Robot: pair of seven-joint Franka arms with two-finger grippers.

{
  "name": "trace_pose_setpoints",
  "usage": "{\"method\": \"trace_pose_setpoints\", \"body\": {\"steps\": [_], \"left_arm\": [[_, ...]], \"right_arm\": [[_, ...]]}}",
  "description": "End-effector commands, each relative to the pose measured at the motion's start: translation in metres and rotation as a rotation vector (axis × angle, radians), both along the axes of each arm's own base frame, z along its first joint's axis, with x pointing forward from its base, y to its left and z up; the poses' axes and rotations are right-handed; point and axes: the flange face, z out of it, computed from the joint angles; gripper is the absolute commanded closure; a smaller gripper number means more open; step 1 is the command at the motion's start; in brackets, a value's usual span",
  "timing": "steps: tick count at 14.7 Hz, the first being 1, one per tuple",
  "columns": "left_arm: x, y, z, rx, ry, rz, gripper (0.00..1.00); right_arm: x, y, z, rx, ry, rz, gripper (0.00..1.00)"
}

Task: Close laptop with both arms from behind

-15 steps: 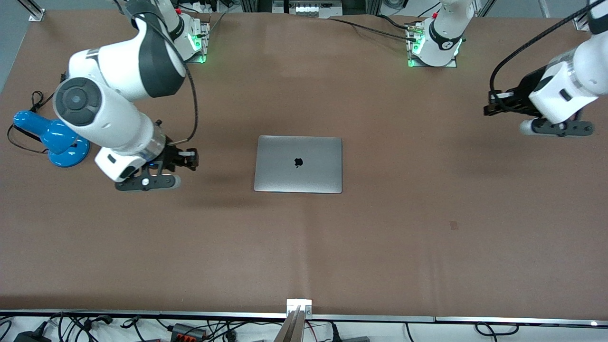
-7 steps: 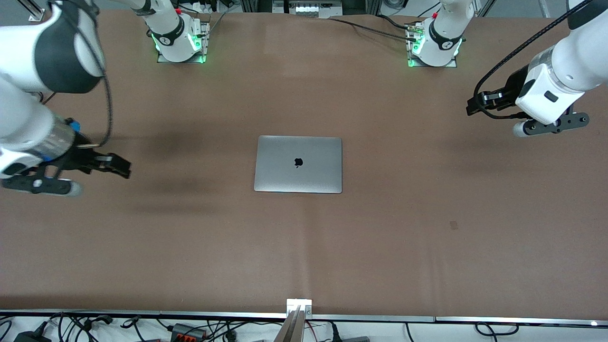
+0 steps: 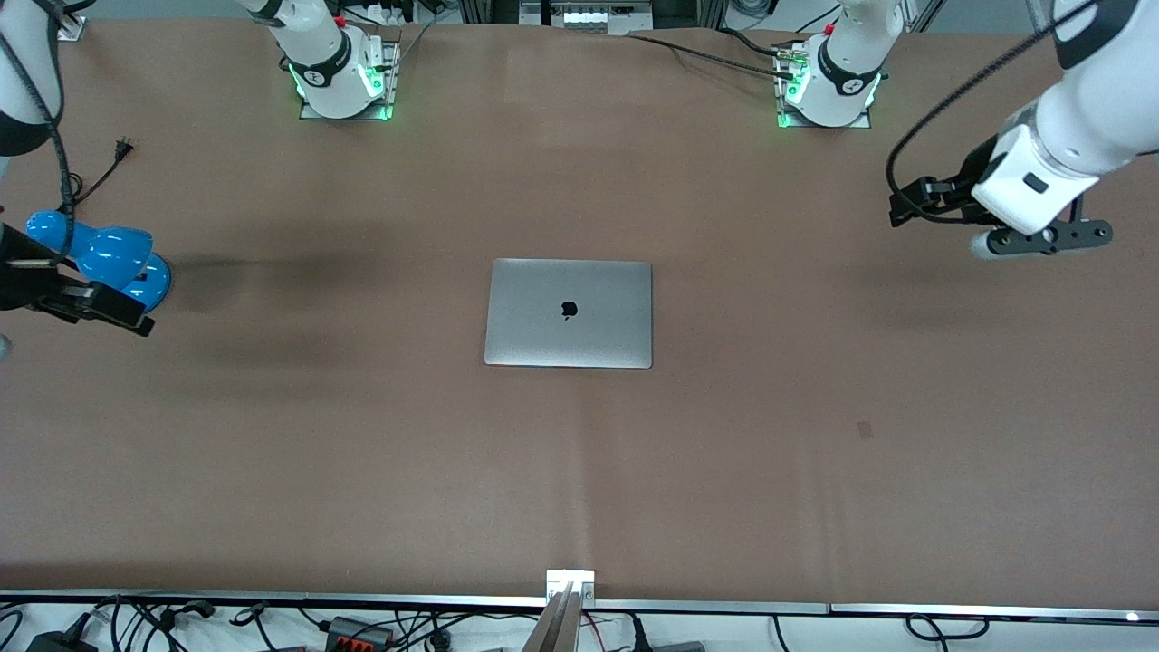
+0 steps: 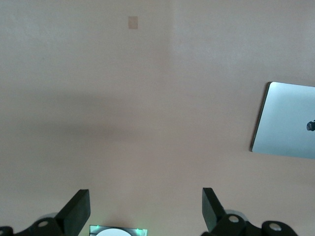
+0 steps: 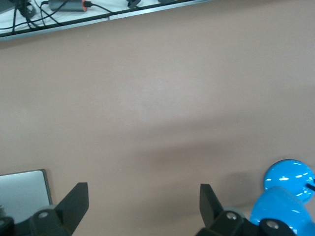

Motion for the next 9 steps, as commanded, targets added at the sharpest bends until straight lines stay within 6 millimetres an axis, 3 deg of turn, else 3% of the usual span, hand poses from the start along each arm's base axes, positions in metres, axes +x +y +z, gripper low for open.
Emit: {"method": "trace_pose_setpoints", "body": {"steps": [1,4,7,9], "left_arm": [[-0.016,0.020,0.007,-0.012,-0.028,-0.007,0.00],[-0.018,0.015,0.003,-0.023,-0.017,-0.021,0.00],[-0.021,0.022,0.007,-0.025,-0.017,-0.012,0.00],[-0.025,0.015,0.007,-0.017,0.000,-0.025,0.00]], "right_arm": [[-0.010,-0.016,0.011,-0.006,0.018,0.023,0.00],[-0.014,-0.021,0.012,-0.001,0.037,0.084,0.00],[-0.026,-0.015,0.014,-0.021,0.048,0.088,0.00],[-0.040,-0.007,0.009,-0.047,0.064,0.102,0.00]]}}
